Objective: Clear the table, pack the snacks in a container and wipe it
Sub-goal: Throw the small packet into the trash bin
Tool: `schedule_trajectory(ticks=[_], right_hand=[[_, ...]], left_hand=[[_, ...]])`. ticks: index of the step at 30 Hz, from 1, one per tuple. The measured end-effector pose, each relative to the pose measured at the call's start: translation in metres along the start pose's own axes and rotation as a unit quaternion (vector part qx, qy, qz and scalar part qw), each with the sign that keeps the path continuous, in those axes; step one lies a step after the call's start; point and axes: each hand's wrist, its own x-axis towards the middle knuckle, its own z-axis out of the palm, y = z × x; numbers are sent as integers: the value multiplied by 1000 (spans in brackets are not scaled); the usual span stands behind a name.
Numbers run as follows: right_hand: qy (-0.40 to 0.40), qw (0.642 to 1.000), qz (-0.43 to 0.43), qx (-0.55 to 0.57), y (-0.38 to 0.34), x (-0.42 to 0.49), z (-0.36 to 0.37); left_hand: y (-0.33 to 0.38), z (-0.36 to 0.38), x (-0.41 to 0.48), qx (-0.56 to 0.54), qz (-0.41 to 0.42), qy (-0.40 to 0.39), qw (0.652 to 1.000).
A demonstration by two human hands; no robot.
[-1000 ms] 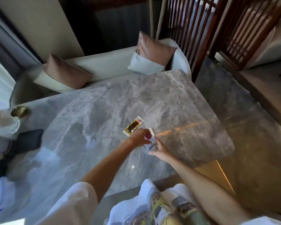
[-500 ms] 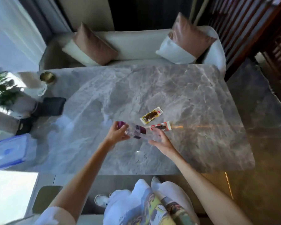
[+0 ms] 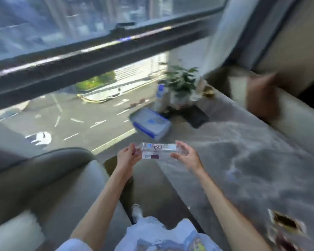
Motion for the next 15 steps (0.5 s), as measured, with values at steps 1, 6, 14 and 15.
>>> schedule_trajectory(ticks=[1,6,14,15], right_hand=[[-32,999,-3,-4,-11,19,31],[-177,980,-20,-87,-61,75,176],[-289,954,19,-79,-88,118,278],[-290,953,30,-78,-85,122,280]], left_hand=[[15,-28,8,-22,12,27,999],[64,-166,34,-103,40,136,984],[81,-250,49,-176,30,158,971],[79,-251,52,-180,23,153,971]])
